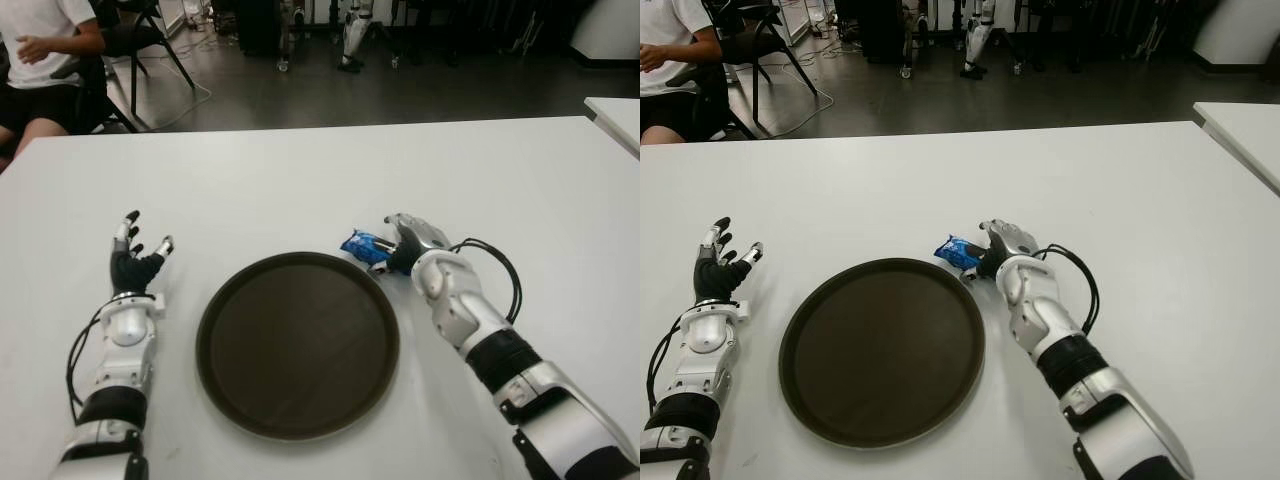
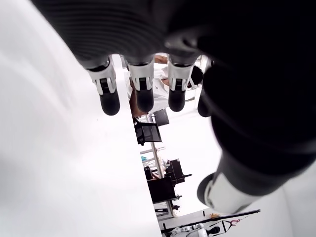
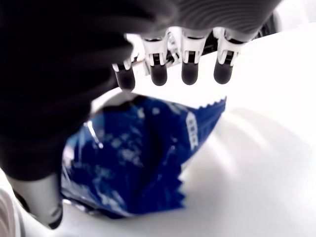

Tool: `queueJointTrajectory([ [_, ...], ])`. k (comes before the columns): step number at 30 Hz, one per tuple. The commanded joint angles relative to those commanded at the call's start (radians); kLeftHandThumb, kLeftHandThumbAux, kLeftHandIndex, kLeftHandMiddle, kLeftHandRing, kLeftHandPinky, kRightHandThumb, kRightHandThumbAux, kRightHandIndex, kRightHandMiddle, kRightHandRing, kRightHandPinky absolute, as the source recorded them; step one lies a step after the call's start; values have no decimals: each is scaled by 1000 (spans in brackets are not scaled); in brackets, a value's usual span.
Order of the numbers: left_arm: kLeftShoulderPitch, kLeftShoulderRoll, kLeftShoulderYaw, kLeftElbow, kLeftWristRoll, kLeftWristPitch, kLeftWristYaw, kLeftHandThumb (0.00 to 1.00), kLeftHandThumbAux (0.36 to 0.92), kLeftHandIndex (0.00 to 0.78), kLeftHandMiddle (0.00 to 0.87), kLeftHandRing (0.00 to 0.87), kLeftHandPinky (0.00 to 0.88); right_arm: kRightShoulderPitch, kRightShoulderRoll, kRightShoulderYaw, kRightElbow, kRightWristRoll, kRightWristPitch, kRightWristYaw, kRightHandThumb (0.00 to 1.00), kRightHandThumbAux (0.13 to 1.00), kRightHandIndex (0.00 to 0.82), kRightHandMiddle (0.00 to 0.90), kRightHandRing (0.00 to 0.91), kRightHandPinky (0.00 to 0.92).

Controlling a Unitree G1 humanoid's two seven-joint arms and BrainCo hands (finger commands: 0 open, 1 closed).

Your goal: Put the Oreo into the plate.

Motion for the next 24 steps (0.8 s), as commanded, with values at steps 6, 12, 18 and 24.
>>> queueJointTrajectory([
  [6,4,-4,-4,-10,7,1,5,0,791,25,22,4,0,-46,-31,41,6,-2,12,154,0,650,0,0,0,25],
  [12,3,-7,-4,-18,12,18,16,0,766,29,22,7,0,-79,-53,69,-5,-2,22,282,0,642,0,0,0,42],
  [18,7,-8,-6,-27,19,26,23,0,761,28,19,1,0,-92,-66,88,-14,-5,28,344,0,654,0,9,7,35],
  [24,11,-8,-7,-35,22,23,21,0,760,27,18,0,0,-101,-77,105,-17,-9,15,382,0,662,0,27,17,26],
])
